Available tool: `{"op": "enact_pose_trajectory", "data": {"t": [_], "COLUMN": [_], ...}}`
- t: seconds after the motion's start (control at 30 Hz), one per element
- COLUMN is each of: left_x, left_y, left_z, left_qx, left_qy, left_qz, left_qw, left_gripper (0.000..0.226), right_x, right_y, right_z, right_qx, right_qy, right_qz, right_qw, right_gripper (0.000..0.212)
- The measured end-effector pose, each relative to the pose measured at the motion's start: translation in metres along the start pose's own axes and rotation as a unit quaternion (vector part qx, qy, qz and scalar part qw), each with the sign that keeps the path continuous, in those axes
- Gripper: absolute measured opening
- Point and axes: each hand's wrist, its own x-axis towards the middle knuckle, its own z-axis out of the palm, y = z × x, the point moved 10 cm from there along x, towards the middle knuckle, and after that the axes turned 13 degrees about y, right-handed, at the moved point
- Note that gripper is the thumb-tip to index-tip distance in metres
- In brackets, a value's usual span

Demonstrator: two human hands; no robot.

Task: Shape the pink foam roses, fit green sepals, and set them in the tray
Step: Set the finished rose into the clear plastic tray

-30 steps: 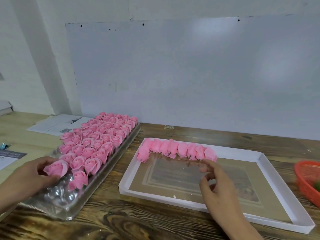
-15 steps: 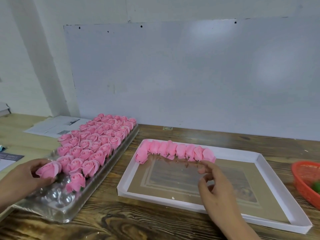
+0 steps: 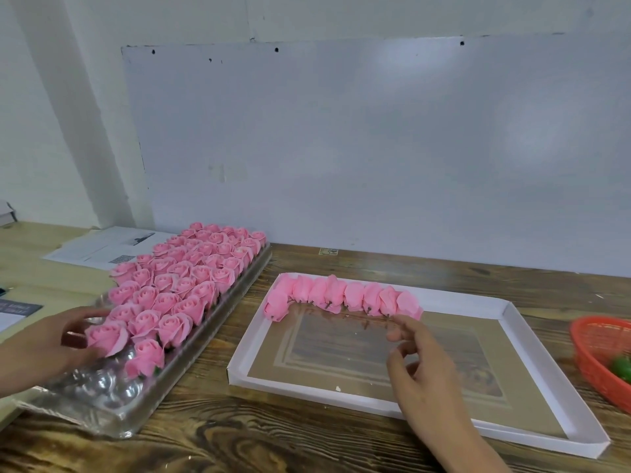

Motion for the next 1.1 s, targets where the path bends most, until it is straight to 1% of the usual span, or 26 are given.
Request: {"op": "enact_pose_trajectory", "data": {"t": [0.07, 0.2, 0.33, 0.5, 0.63, 0.73, 0.8, 0.9, 1.07, 1.1], "left_x": [0.0, 0.007, 0.013, 0.007, 0.01, 0.017, 0.024, 0.032, 0.018, 0.016], "left_y": [-0.011, -0.03, -0.035, -0.01, -0.014, -0.028, -0.036, -0.044, -0.016, -0.008], "left_z": [-0.003, 0.001, 0.002, 0.006, 0.008, 0.002, -0.001, 0.002, 0.004, 0.005], "left_qx": [-0.003, -0.02, 0.002, 0.045, 0.101, 0.075, 0.103, 0.112, 0.091, 0.101], "left_qy": [-0.005, -0.036, -0.026, -0.002, -0.022, -0.04, -0.03, -0.027, -0.035, -0.03], "left_qz": [-0.028, -0.048, -0.025, 0.012, 0.012, 0.004, 0.017, 0.011, 0.052, 0.051], "left_qw": [1.0, 0.998, 0.999, 0.999, 0.995, 0.996, 0.994, 0.993, 0.994, 0.993], "left_gripper": [0.078, 0.094, 0.093, 0.103, 0.104, 0.108, 0.11, 0.112, 0.111, 0.111], "right_x": [0.0, 0.0, 0.0, 0.0, 0.0, -0.001, -0.001, -0.001, -0.001, 0.0], "right_y": [0.0, 0.001, 0.001, -0.002, -0.003, -0.004, -0.005, -0.004, -0.003, -0.003], "right_z": [0.0, 0.001, 0.001, 0.0, 0.0, 0.0, -0.001, -0.001, -0.001, -0.001], "right_qx": [0.006, 0.007, 0.006, 0.007, 0.006, 0.004, 0.003, 0.004, 0.002, 0.005], "right_qy": [0.0, -0.006, -0.005, 0.0, -0.001, -0.002, -0.002, -0.002, -0.005, -0.002], "right_qz": [0.002, 0.003, -0.003, -0.011, -0.016, -0.018, -0.02, -0.02, -0.014, -0.014], "right_qw": [1.0, 1.0, 1.0, 1.0, 1.0, 1.0, 1.0, 1.0, 1.0, 1.0], "right_gripper": [0.057, 0.059, 0.061, 0.066, 0.068, 0.066, 0.062, 0.058, 0.057, 0.057]}}
